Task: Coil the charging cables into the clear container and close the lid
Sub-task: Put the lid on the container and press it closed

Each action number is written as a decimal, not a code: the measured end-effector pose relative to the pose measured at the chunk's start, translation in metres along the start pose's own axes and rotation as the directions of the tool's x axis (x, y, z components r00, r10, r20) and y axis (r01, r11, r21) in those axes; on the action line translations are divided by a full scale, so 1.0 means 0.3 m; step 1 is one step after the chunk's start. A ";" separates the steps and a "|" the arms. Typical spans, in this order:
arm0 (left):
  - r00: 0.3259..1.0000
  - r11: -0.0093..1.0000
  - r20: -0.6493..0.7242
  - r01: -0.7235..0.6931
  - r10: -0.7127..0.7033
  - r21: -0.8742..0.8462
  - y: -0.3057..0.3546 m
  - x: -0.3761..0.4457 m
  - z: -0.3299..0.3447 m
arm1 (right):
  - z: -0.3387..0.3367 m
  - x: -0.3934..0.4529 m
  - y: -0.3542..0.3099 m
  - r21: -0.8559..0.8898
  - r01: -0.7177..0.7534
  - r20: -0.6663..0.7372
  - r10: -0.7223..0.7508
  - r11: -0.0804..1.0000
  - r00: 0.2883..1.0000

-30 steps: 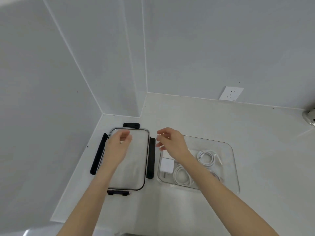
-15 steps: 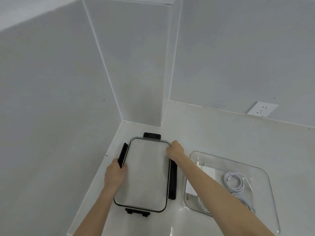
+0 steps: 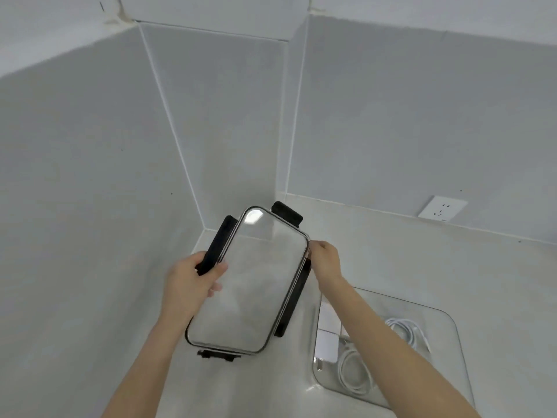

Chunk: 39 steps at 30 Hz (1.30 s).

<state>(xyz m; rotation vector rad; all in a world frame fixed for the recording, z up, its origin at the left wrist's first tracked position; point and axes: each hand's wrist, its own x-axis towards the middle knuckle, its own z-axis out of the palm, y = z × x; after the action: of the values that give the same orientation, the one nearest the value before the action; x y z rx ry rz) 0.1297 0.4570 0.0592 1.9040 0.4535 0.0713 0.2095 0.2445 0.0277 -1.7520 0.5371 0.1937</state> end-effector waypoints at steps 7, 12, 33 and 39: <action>0.896 0.888 0.027 -0.442 0.443 0.123 0.266 -0.168 0.070 | -0.264 -0.117 -0.145 0.671 -0.134 0.235 -0.038 0.730 0.971; 0.558 0.496 0.156 -0.812 0.815 0.308 0.250 -0.268 0.236 | -0.465 -0.239 -0.156 0.785 -0.200 0.398 -0.230 0.586 0.888; 0.959 0.894 0.211 0.256 -0.189 -0.366 0.177 -0.333 0.589 | -0.882 -0.315 0.268 0.887 -0.071 0.054 0.050 0.457 0.997; 0.988 0.969 -0.048 0.131 -0.144 -0.210 0.095 -0.365 0.602 | -0.831 -0.318 0.322 0.465 0.051 -0.313 0.110 0.884 0.943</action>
<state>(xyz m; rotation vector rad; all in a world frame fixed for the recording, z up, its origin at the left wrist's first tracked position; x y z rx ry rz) 0.0839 0.2501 0.0354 1.6658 0.5971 0.0837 0.0436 0.0149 0.0452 -1.3021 0.7851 -0.2058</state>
